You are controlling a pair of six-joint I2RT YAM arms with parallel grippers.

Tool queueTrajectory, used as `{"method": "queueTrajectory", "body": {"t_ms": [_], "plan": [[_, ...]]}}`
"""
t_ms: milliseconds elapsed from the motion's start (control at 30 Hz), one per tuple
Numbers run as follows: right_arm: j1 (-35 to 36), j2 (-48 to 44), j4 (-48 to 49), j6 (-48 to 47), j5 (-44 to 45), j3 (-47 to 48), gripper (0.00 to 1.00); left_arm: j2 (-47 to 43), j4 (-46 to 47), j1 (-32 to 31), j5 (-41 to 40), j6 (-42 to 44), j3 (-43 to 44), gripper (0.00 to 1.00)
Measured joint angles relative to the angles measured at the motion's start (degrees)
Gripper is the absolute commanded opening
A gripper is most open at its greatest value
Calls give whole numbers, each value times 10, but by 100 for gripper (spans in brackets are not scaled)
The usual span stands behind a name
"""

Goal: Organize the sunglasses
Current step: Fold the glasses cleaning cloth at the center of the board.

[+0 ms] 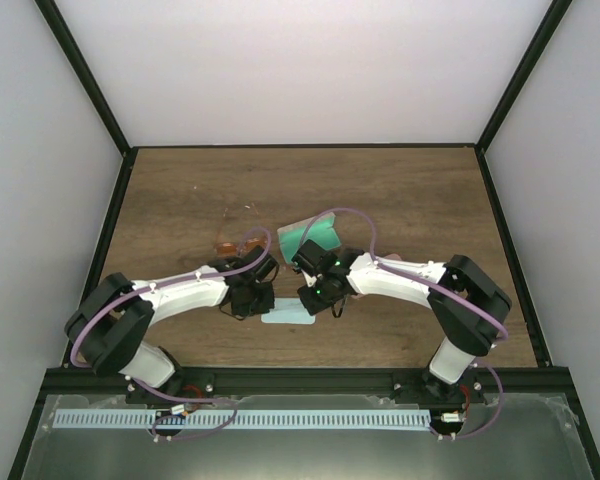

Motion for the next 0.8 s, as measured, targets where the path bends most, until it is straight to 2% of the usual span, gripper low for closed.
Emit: {"method": "queueTrajectory", "body": {"t_ms": [133,167,467,800], "plan": [[0,0,0,0,-4,0,1,1,0,0,2,2,0,35],[0,0,0,0,-5,0,1,1,1,0,3,3,0,37],[0,0,2,0,-12,-8,1,5,0,0,9,10,27,38],[3,0,4,0,-21,-20,1,68,7,0,11,10,70,37]]}}
